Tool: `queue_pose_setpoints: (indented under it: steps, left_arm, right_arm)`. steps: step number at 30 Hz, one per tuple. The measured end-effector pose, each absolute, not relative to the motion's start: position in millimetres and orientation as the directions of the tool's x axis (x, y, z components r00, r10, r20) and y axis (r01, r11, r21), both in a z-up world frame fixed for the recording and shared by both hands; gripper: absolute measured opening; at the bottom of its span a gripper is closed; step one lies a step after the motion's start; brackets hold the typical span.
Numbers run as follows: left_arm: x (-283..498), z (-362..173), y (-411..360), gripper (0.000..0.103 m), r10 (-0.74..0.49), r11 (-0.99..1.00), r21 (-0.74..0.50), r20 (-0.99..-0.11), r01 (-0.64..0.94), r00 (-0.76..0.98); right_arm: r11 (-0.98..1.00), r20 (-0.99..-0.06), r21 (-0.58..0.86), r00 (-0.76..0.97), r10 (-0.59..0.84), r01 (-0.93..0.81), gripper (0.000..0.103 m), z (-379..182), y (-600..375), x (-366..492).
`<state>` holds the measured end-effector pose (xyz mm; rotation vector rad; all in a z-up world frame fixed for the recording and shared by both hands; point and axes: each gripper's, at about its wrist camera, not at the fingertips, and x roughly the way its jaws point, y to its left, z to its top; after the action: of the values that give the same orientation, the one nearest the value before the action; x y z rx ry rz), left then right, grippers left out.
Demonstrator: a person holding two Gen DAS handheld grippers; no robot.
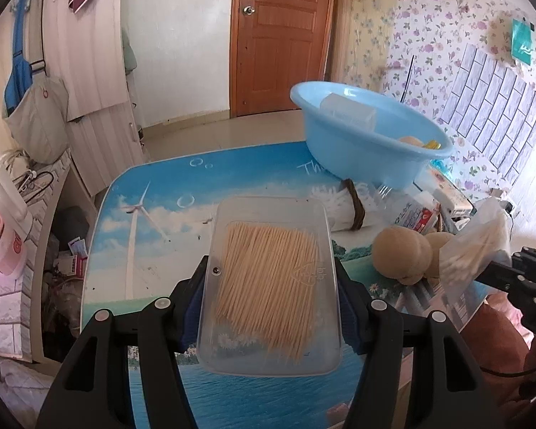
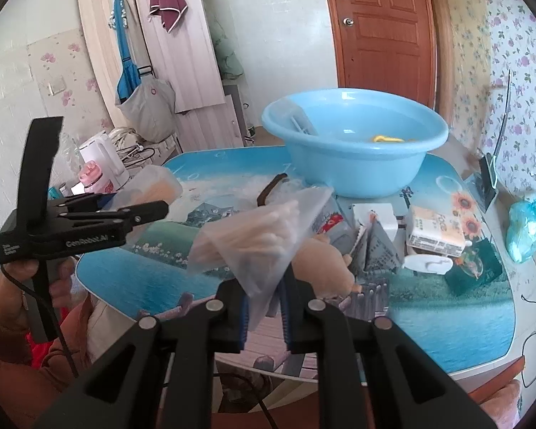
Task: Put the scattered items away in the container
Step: 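Lift the toothpick box and swab bag toward the basin with both tools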
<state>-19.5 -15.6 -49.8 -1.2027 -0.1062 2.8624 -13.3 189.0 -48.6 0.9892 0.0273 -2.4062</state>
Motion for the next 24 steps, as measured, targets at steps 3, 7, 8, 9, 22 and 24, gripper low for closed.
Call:
queue_pose_setpoints:
  steps: [3, 7, 8, 9, 22, 24]
  left_arm:
    - [-20, -47, -17, 0.061, 0.062, -0.996, -0.085, -0.714, -0.002, -0.698]
    - [-19, -42, -16, 0.061, 0.066, -0.996, -0.092, -0.713, 0.0, -0.698]
    - [-18, -39, -15, 0.061, 0.065, -0.996, -0.091, -0.709, 0.0, -0.702]
    - [-18, -37, -14, 0.061, 0.064, -0.996, -0.091, -0.707, 0.0, -0.704]
    - [-36, 11, -4, 0.061, 0.097, -0.994, -0.094, -0.643, -0.048, -0.76]
    - [-40, 15, -1, 0.061, 0.096, -0.995, -0.092, -0.639, -0.048, -0.764]
  right_arm:
    - [-0.86, -0.649, 0.174, -0.601, -0.466, 0.48, 0.014, -43, 192, -12]
    - [-0.862, -0.625, 0.169, -0.625, -0.469, 0.478, 0.014, -31, 196, -12]
    - [-0.862, -0.618, 0.168, -0.63, -0.47, 0.478, 0.014, -28, 197, -13]
    - [-0.862, -0.612, 0.167, -0.636, -0.471, 0.478, 0.014, -24, 197, -13]
    - [-0.863, -0.547, 0.162, -0.684, -0.482, 0.478, 0.014, 12, 204, -31]
    - [-0.865, -0.547, 0.164, -0.686, -0.48, 0.474, 0.014, 13, 205, -37]
